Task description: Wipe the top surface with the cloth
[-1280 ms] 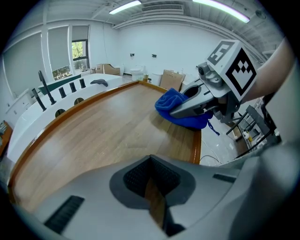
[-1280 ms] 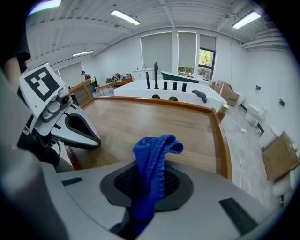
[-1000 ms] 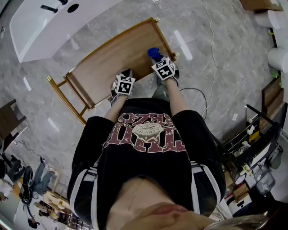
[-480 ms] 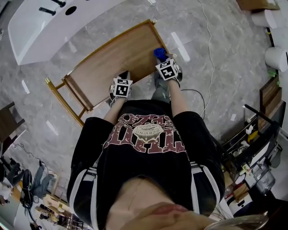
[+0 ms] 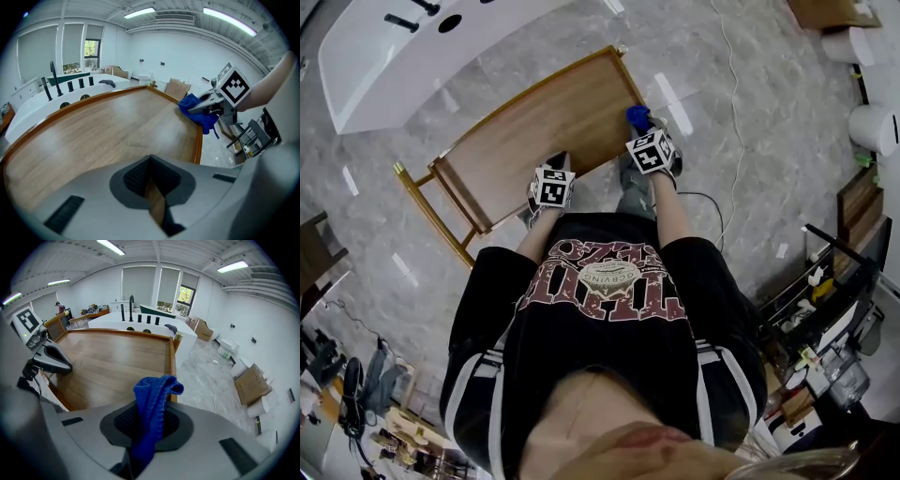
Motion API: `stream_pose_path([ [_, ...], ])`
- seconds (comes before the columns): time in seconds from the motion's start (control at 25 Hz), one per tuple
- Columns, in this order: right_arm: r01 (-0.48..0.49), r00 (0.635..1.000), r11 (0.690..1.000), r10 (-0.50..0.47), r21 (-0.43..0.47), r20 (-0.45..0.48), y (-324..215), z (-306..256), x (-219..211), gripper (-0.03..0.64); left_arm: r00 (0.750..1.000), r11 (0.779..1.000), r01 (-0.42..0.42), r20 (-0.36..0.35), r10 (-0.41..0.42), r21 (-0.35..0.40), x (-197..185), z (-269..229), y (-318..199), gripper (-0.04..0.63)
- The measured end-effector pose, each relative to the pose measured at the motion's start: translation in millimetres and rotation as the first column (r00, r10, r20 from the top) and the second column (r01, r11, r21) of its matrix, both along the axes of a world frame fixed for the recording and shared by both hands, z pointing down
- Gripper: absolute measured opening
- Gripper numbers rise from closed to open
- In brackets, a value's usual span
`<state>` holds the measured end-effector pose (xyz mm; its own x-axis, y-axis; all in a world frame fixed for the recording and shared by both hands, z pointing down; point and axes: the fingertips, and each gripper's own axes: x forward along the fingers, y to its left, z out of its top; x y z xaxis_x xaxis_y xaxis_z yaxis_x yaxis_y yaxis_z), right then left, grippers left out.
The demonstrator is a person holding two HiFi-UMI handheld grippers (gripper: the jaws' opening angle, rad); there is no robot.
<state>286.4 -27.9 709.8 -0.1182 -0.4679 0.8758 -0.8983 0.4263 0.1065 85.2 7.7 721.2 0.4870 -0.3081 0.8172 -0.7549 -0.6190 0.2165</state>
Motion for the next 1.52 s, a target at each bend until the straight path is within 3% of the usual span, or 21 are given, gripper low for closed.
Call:
stream_pose_path([
  [0.4,-0.021,1.0,1.0,0.021,-0.01,0.015,-1.4,1.8,-0.1,0.058,0.999,1.0,-0.008,-0.035,0.007,-0.01,-1.8,0.8,1.6,0.046],
  [0.6,-0.046,0.993,0.999,0.044,0.013,0.112,-5.6,-1.7,-7.1,0.058,1.0,0.999,0.007,-0.031,-0.005,0.052,-11.9,-9.1,-6.8,0.046],
  [0.8,0.098,0.983,0.995,-0.102,0.037,0.151,-9.0,-9.5,-47.7,0.058,0.999,0.995,0.039,-0.032,-0.036,0.093,-23.8,-18.6,-17.5,0.046],
  [1.08,0.236,0.93,0.97,-0.244,0.061,0.274,-13.8,-14.3,-126.0,0.058,0.993,0.99,0.094,-0.08,-0.085,0.104,-32.5,-40.5,-22.4,0.046],
  [1.32,0.289,0.865,0.945,-0.326,0.153,0.382,-31.6,-57.6,-191.0,0.058,0.986,0.973,0.147,-0.099,-0.131,0.178,-47.8,-73.6,-41.3,0.046],
  [1.52,0.284,0.814,0.925,-0.372,0.253,0.445,-50.0,-99.3,-230.2,0.058,0.984,0.946,0.17,-0.108,-0.145,0.278,-62.7,-111.8,-58.1,0.046],
])
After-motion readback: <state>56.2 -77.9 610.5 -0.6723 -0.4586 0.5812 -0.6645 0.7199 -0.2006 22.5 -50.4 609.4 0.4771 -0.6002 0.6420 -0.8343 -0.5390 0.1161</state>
